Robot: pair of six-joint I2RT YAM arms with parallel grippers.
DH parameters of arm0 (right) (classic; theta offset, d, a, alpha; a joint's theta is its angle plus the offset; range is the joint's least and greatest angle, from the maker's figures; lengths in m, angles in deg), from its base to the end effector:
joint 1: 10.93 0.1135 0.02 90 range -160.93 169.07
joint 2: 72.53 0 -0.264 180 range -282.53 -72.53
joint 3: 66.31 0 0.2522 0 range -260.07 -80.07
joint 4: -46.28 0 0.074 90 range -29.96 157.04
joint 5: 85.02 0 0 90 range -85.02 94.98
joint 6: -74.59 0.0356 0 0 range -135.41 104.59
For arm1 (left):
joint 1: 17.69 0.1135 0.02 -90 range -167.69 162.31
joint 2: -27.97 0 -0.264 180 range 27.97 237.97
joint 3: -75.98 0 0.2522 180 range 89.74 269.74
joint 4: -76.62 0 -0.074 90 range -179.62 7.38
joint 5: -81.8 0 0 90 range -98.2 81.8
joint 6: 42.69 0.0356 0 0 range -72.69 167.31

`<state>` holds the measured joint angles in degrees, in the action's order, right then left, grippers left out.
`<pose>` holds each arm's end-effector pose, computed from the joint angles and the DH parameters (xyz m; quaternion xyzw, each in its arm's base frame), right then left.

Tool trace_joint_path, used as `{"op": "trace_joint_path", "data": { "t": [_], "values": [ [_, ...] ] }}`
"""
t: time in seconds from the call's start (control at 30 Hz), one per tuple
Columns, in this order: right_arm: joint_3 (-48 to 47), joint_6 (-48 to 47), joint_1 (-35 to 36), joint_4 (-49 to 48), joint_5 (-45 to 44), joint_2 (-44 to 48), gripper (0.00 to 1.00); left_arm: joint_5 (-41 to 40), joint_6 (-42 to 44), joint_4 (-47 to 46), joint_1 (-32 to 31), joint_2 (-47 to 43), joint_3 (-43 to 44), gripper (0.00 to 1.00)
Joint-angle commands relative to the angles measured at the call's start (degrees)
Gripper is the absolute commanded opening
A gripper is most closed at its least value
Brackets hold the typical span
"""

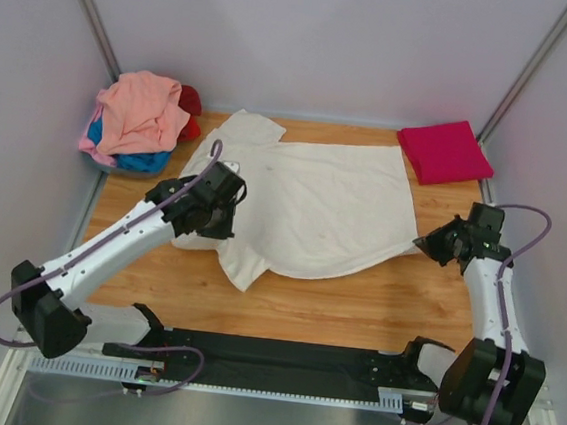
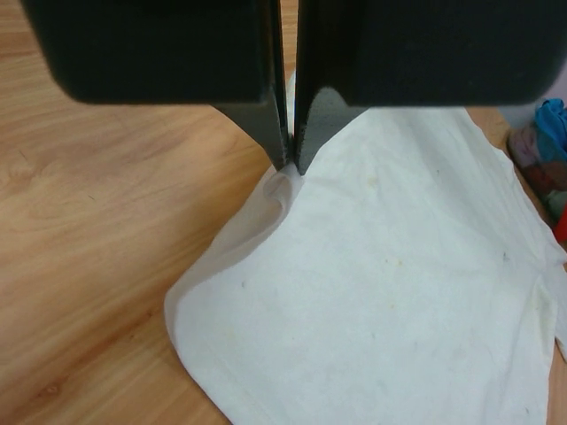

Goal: Fold and stack the t-shirts
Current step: Fold the tshirt

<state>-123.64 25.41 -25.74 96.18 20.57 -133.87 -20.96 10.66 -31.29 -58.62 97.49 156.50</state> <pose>0.2043 -0.0441 0.2400 0.4024 0.8528 0.1947 0.2700 0.1772 -0.1433 0.3138 0.0082 0.9627 -0.0715 0.2608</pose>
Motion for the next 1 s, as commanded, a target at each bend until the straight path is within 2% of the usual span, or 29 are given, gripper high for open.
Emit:
{"op": "trace_joint_path", "data": {
  "t": [0.0,0.2,0.33,0.53,0.97],
  "values": [
    [-6.42,-2.06,1.36,-4.93,1.37,-4.56,0.00,-2.01,6.93,-1.99,4.97,4.38,6.26,0.00],
    [-11.62,-0.40,1.45,-7.39,0.84,-14.59,0.00,0.44,11.24,-4.09,12.00,14.48,14.88,0.00],
    [-16.62,0.75,1.45,-7.49,0.32,-20.38,0.00,3.69,12.56,-3.48,14.29,21.17,21.90,0.00],
    [-20.06,2.33,1.54,-8.72,1.10,-27.24,0.00,2.91,13.61,-2.43,16.66,29.18,29.46,0.00],
    [-27.18,1.90,4.00,-9.77,0.75,-41.74,0.00,1.24,14.67,-1.72,21.85,39.73,35.02,0.00]
  ]
}}
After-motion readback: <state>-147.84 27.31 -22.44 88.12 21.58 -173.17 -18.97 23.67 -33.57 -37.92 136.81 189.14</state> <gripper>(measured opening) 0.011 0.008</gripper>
